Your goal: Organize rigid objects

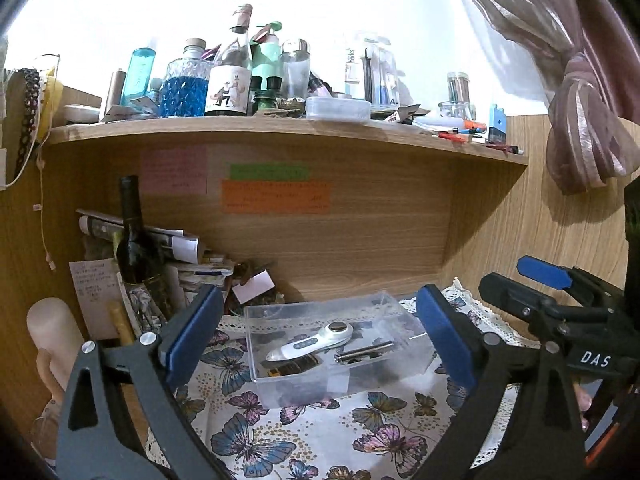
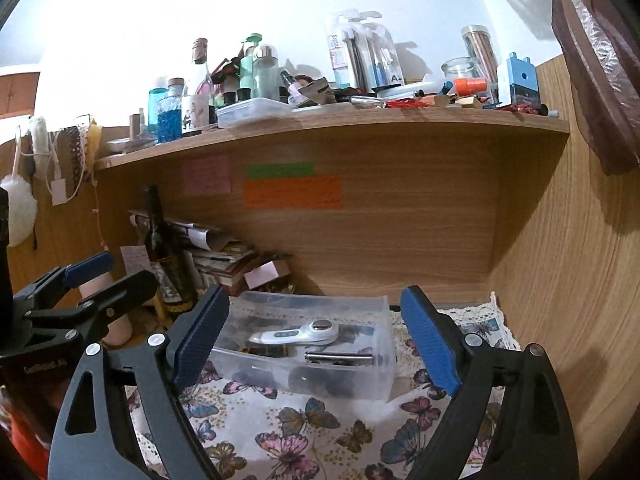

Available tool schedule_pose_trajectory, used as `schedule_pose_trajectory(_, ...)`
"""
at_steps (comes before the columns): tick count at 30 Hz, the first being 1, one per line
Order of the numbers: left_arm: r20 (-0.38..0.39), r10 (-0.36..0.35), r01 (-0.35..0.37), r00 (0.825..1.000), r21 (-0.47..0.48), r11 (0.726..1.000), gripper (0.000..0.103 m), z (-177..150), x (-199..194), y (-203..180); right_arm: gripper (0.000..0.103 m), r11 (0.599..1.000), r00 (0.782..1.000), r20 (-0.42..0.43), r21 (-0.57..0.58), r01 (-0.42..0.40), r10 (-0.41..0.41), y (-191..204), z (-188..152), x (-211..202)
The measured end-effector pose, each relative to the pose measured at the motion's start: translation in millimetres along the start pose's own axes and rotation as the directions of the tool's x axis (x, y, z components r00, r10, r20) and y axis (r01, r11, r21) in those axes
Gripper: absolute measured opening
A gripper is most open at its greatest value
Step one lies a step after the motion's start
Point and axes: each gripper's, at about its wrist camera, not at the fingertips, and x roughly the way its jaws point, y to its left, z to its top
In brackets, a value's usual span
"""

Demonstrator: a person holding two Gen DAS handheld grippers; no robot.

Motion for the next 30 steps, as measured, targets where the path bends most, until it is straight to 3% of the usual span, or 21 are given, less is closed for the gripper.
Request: schedule_pose_trajectory(30,-0.009,-0.006,0.006,1.000,-0.008,1.000,0.101,-2.7,-2.9,-2.3,0.089,1.000,1.000,0.001,0.003,0.003,-0.003,4.9,-2.4,-3.1)
